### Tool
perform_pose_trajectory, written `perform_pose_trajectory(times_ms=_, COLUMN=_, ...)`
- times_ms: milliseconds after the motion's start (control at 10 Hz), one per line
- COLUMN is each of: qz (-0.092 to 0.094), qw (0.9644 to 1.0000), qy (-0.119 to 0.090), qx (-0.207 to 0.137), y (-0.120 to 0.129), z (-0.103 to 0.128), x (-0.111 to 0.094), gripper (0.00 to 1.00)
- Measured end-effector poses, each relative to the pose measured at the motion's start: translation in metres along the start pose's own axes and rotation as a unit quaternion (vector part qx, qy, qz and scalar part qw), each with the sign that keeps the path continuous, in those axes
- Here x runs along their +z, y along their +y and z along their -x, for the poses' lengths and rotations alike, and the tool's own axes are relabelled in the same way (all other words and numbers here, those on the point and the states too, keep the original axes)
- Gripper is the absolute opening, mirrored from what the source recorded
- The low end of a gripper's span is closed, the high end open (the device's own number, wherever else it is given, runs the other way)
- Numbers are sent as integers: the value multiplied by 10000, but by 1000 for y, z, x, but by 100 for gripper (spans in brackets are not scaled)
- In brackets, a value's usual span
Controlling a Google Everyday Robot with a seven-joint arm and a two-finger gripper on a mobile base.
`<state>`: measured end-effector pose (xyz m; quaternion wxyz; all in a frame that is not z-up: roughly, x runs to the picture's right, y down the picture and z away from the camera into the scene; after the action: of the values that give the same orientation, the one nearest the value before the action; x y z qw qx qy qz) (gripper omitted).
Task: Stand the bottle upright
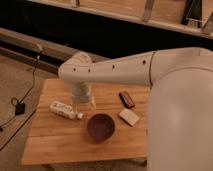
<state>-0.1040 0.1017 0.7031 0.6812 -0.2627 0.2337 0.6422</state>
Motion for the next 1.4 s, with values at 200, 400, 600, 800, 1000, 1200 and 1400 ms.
perform_pose_trajectory(times_ms=200, qz=0, qw=10000, qy=0, qx=0, y=0, z=0, x=0, gripper=65)
perform_pose_trajectory(times_ms=400, qz=0, qw=10000, qy=0, qx=0, y=0, z=0, x=0, gripper=65)
perform_pose_trajectory(times_ms=600, qz=0, qw=10000, qy=0, qx=0, y=0, z=0, x=0, gripper=65)
perform_pose_trajectory(times_ms=800, qz=0, qw=10000, qy=0, qx=0, y=0, z=0, x=0, gripper=65)
perform_pose_trajectory(times_ms=1000, qz=-1, qw=10000, qy=3, qx=2, y=0, z=0, x=0, gripper=65)
perform_pose_trajectory(times_ms=1200, qz=0, qw=10000, qy=2, qx=1, y=0, z=0, x=0, gripper=65)
perform_pose_trajectory(times_ms=1400, qz=0, qw=10000, qy=2, qx=1, y=0, z=0, x=0, gripper=65)
